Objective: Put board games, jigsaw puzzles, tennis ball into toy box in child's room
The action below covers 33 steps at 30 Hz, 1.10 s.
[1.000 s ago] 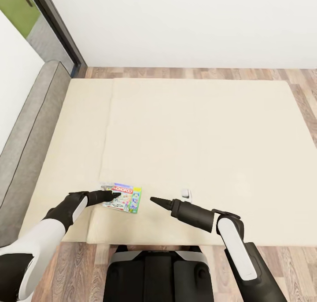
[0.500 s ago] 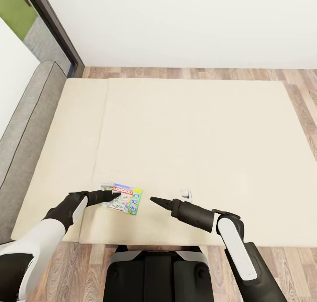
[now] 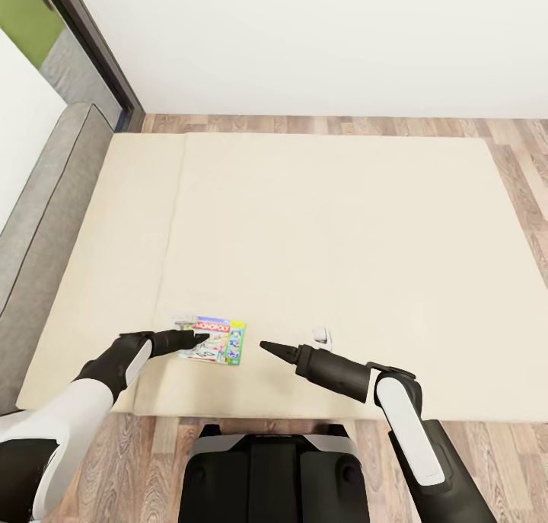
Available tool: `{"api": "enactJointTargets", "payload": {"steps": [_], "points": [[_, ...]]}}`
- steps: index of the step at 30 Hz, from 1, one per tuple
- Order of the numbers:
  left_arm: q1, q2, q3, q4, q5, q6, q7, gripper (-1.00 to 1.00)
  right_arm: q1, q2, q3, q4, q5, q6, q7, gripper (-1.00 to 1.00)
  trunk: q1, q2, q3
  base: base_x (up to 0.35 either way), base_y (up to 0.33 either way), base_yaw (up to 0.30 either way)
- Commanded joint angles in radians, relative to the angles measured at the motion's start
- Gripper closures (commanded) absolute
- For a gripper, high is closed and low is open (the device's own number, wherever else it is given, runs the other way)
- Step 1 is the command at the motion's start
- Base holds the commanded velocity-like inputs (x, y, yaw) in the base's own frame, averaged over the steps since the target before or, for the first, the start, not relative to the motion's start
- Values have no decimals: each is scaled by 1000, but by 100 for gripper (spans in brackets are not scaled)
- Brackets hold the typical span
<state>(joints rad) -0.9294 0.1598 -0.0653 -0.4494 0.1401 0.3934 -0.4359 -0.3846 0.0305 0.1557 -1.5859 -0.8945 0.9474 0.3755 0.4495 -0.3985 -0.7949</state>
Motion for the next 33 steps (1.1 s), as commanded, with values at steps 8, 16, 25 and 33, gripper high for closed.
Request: {"api": "enactJointTargets", "payload": {"steps": [8, 16, 25, 33], "points": [[0, 1, -7, -1, 10, 7, 2, -100, 0, 0, -1, 0, 5, 4, 7, -100, 1, -2, -1, -37, -15, 0], [0, -4, -7, -2, 10, 8, 2, -100, 0, 0, -2, 0, 5, 4, 8, -100, 1, -2, -1, -72, -122, 0], [0, -7, -7, -2, 10, 8, 4, -100, 0, -1, -2, 0, 5, 4, 8, -100, 1, -2, -1, -8, -64, 0], [0, -10, -7, -2, 10, 8, 5, -100, 0, -3, -2, 0, 5, 4, 8, -100, 1, -2, -1, 0, -109, 0]]}}
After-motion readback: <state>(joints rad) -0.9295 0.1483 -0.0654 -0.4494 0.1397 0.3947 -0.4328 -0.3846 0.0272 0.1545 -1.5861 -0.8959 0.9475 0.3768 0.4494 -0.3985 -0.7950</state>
